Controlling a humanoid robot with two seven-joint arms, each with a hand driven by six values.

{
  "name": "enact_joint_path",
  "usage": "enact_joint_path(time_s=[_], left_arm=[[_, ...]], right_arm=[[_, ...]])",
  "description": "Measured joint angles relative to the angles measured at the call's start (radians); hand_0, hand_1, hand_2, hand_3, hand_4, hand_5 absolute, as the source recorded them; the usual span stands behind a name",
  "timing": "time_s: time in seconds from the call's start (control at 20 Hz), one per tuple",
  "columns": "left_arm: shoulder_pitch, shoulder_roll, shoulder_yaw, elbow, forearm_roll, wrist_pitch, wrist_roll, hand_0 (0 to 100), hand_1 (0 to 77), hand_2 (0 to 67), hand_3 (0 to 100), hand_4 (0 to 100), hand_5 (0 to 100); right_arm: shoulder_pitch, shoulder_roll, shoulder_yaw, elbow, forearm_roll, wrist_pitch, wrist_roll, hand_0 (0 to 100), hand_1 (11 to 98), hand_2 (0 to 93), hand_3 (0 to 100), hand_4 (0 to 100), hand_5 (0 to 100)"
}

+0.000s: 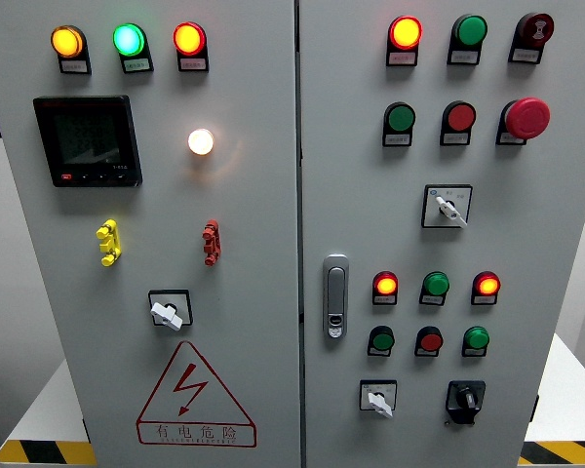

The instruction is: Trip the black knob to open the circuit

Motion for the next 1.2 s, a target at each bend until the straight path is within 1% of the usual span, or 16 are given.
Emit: enact_joint_path(time_s=[0.1,0.15,0.2,0.3,0.4,0.5,0.6,0.7,0.75,0.8,0.9,1.05,1.1,1.2], left_arm=[[0.0,0.0,0.0,0.0,0.0,0.0,0.0,0,0.0,19.5,26,10,9],[0.0,0.0,0.0,0.0,0.0,0.0,0.0,0,0.0,19.5,26,10,9],[0.0,0.0,0.0,0.0,0.0,0.0,0.0,0,0.0,19.5,26,10,9],[0.0,0.0,0.0,0.0,0.0,0.0,0.0,0,0.0,19.5,26,10,9],[0.0,0.0,0.0,0.0,0.0,0.0,0.0,0,0.0,19.5,26,10,9],[0.0,0.0,0.0,0.0,0.0,0.0,0.0,0,0.0,19.5,26,10,9],[0.0,0.0,0.0,0.0,0.0,0.0,0.0,0,0.0,19.5,26,10,9],[0.0,0.0,0.0,0.0,0.0,0.0,0.0,0,0.0,19.5,26,10,9],[0.0,0.0,0.0,0.0,0.0,0.0,0.0,0,0.0,19.5,26,10,9],[0.0,0.0,0.0,0.0,0.0,0.0,0.0,0,0.0,19.5,26,10,9],[0.0,0.0,0.0,0.0,0.0,0.0,0.0,0,0.0,19.5,26,10,9],[0.0,0.0,0.0,0.0,0.0,0.0,0.0,0,0.0,19.5,26,10,9],[0.0,0.0,0.0,0.0,0.0,0.0,0.0,0,0.0,19.5,26,10,9],[0.0,0.0,0.0,0.0,0.0,0.0,0.0,0,0.0,19.5,26,10,9]], right_arm=[[0.004,-0.0011,0.035,0.004,-0.018,0.0,-0.01,39,35.2,1.2,8,2,13],[0.008,-0.0011,0.076,0.008,-0.048,0.0,-0.018,39,35.3,1.1,8,2,13],[0.015,-0.0011,0.135,0.013,-0.099,0.0,-0.026,38,35.3,1.1,8,2,13],[0.023,-0.0003,0.272,0.017,-0.236,0.001,-0.05,38,35.4,1.1,8,2,13],[0.031,0.0003,0.44,0.015,-0.386,0.014,-0.08,37,35.5,1.1,8,2,13],[0.044,0.0005,0.604,-0.002,-0.541,0.048,-0.1,37,35.6,1.1,8,2,13],[0.059,0.0004,0.779,-0.021,-0.698,0.081,-0.108,37,35.7,1.2,9,2,13],[0.065,0.0006,0.996,-0.027,-0.873,0.122,-0.126,36,35.7,1.2,9,2,13],[0.069,0.0013,1.087,-0.028,-0.954,0.142,-0.134,36,35.8,1.2,9,2,13],[0.074,0.0017,1.146,-0.027,-1.016,0.154,-0.137,36,35.8,1.2,9,2,13],[0.081,0.0016,1.183,-0.028,-1.064,0.162,-0.138,35,35.8,1.2,9,2,13],[0.092,-0.0022,1.22,-0.038,-1.076,0.168,-0.138,35,35.7,1.1,9,2,13],[0.1,-0.0034,1.248,-0.046,-1.08,0.174,-0.138,35,35.8,1.1,9,2,13],[0.115,-0.0023,1.315,-0.065,-1.097,0.188,-0.138,35,35.8,1.1,9,2,13]])
